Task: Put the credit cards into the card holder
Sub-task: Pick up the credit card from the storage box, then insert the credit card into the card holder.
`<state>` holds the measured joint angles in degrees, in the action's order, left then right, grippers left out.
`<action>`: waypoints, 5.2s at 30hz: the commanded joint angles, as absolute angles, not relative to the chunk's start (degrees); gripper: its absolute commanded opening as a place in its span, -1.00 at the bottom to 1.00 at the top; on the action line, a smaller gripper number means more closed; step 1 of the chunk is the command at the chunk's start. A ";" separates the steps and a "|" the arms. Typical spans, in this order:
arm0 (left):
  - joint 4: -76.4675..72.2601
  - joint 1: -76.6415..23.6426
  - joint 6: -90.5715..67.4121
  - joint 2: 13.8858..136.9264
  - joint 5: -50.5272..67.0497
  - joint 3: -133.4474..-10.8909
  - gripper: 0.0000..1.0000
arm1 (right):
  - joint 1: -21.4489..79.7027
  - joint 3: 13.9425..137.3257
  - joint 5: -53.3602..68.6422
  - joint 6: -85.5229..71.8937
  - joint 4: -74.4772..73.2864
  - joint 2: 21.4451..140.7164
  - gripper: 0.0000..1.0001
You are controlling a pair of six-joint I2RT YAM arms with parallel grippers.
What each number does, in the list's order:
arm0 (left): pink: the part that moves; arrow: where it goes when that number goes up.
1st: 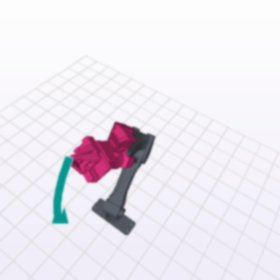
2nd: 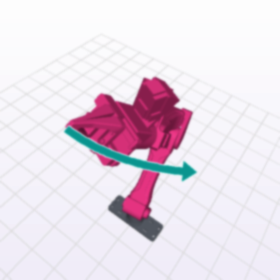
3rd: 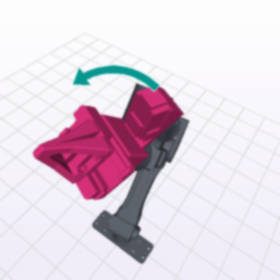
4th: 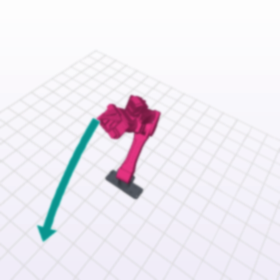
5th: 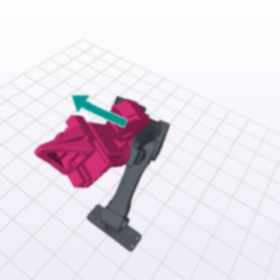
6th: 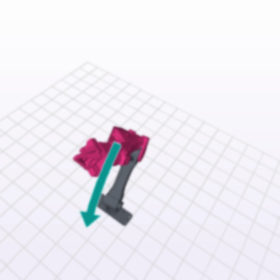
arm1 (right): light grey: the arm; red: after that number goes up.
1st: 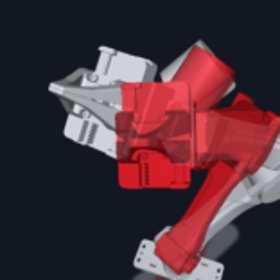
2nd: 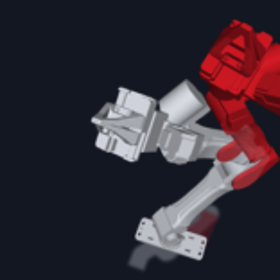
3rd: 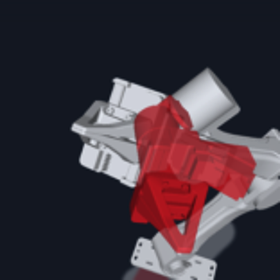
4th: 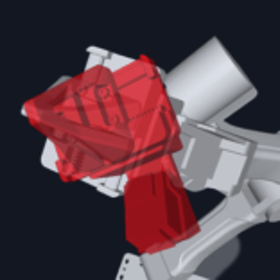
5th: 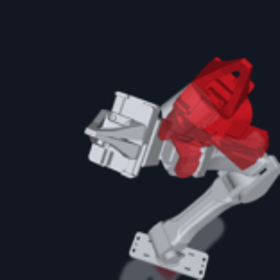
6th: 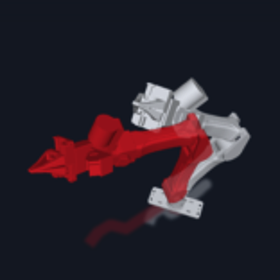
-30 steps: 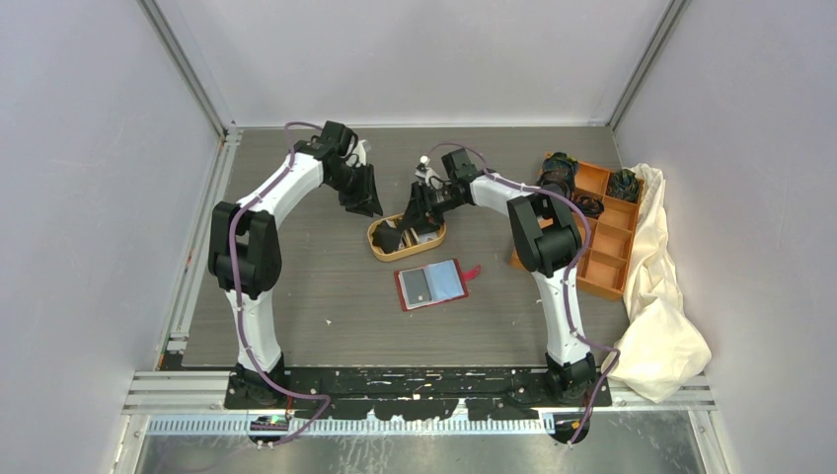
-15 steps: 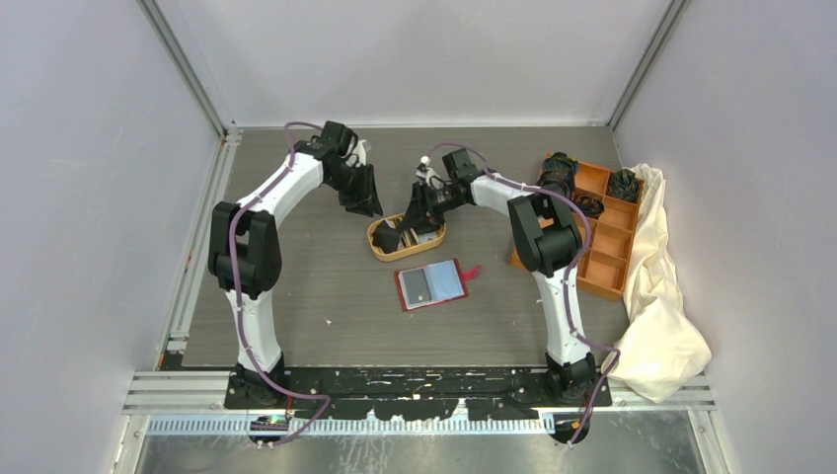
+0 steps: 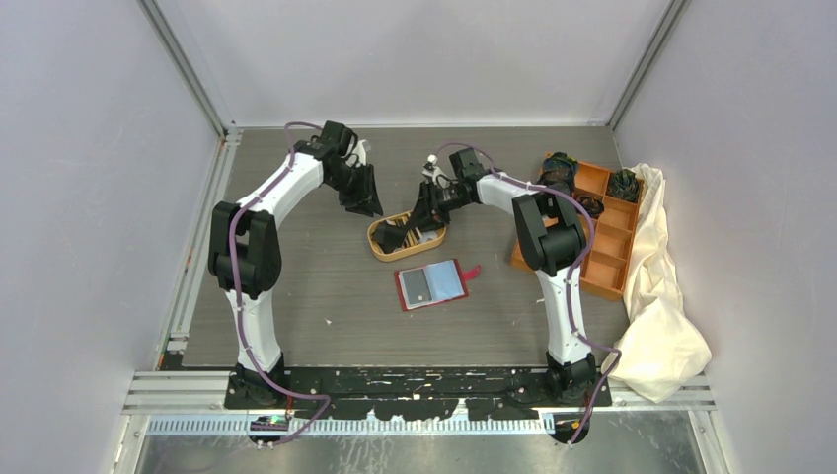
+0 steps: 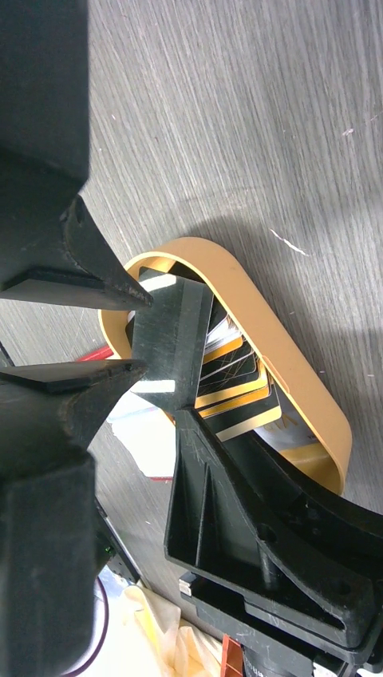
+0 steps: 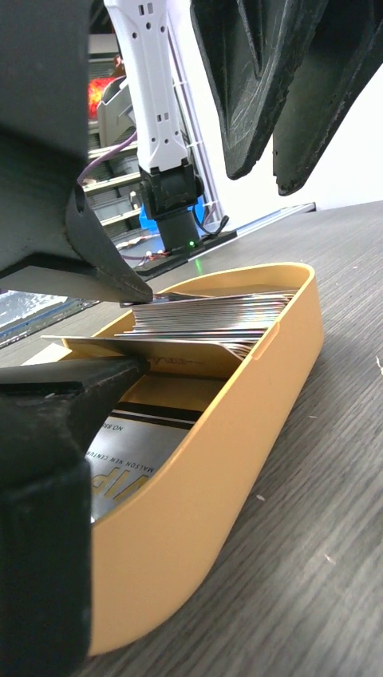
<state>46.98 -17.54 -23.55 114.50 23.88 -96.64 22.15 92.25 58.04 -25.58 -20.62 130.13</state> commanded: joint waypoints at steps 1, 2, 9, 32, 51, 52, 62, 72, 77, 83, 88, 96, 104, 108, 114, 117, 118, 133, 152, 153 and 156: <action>45.72 -17.29 -23.20 112.18 25.35 -98.00 -0.40 | 21.97 92.55 59.24 -24.64 -20.43 125.77 -0.27; 45.69 -17.26 -23.20 112.11 25.39 -98.00 -0.40 | 21.97 92.55 59.24 -24.54 -20.54 125.77 -0.27; 45.70 -17.23 -23.12 112.09 25.34 -98.00 -0.40 | 21.96 92.39 59.85 -24.28 -20.91 126.04 -0.14; 45.75 -17.01 -23.02 112.14 25.74 -98.09 -0.40 | 20.29 91.15 60.57 -24.43 -20.90 125.02 -0.25; 45.62 -16.97 -23.03 111.97 26.01 -98.09 -0.40 | 18.78 91.23 58.30 -22.15 -23.38 124.22 -0.39; 45.59 -17.01 -23.03 111.90 26.04 -98.09 -0.40 | 18.68 91.23 58.20 -22.15 -23.46 124.13 -0.39; 45.61 -16.96 -22.94 111.95 26.06 -98.09 -0.40 | 17.93 91.90 55.29 -19.39 -26.96 123.51 -0.42; 45.62 -17.01 -22.94 111.93 26.02 -98.06 -0.40 | 17.35 92.01 52.21 -18.59 -28.14 123.10 -0.81; 45.50 -16.90 -22.86 111.57 26.35 -98.05 -0.40 | 16.11 92.03 50.81 -17.51 -28.95 121.31 -0.91; 41.05 -16.62 -22.85 108.17 27.96 -95.93 -0.40 | 14.87 91.96 49.31 -15.39 -30.08 118.66 -0.93; 31.39 -16.55 -22.15 99.94 30.89 -89.83 -0.40 | 14.26 92.03 48.55 -13.28 -31.34 116.40 -0.95; 7.56 -16.61 -21.84 82.01 33.30 -73.98 -0.10 | 13.82 86.68 52.62 -10.31 -28.05 105.63 -0.95; -27.02 -16.41 -42.40 67.98 34.48 -48.48 0.97 | 13.86 70.10 58.94 -8.38 -15.41 88.74 -0.95; -41.92 -16.20 -53.67 64.48 34.02 -37.42 0.99 | 13.88 63.60 63.09 -8.49 -11.36 82.54 -0.95; -53.76 -21.70 -54.74 57.98 33.39 -23.98 0.85 | 13.92 52.67 67.60 -11.00 -0.88 73.95 -0.92; -51.91 -29.98 -46.35 51.59 26.52 -17.91 0.84 | 14.50 47.81 69.02 -12.21 5.63 70.23 -0.85; -51.19 -33.28 -43.87 49.65 23.23 -15.99 0.85 | 14.95 47.05 69.40 -12.22 6.26 69.82 -0.84; -62.32 -55.28 -30.11 55.34 3.24 -5.63 0.75 | 21.78 47.12 70.95 -10.20 5.35 73.95 -0.98; -81.75 -54.32 -36.00 74.52 6.28 -12.40 0.06 | 25.38 47.34 72.50 -7.98 4.47 75.32 -0.98; -81.74 -54.04 -36.47 74.56 6.70 -12.58 0.01 | 25.47 47.29 72.51 -7.67 4.28 75.32 -0.98; -81.32 -53.50 -37.53 74.94 8.09 -13.19 -0.15 | 25.66 47.30 72.49 -6.98 3.75 75.28 -0.98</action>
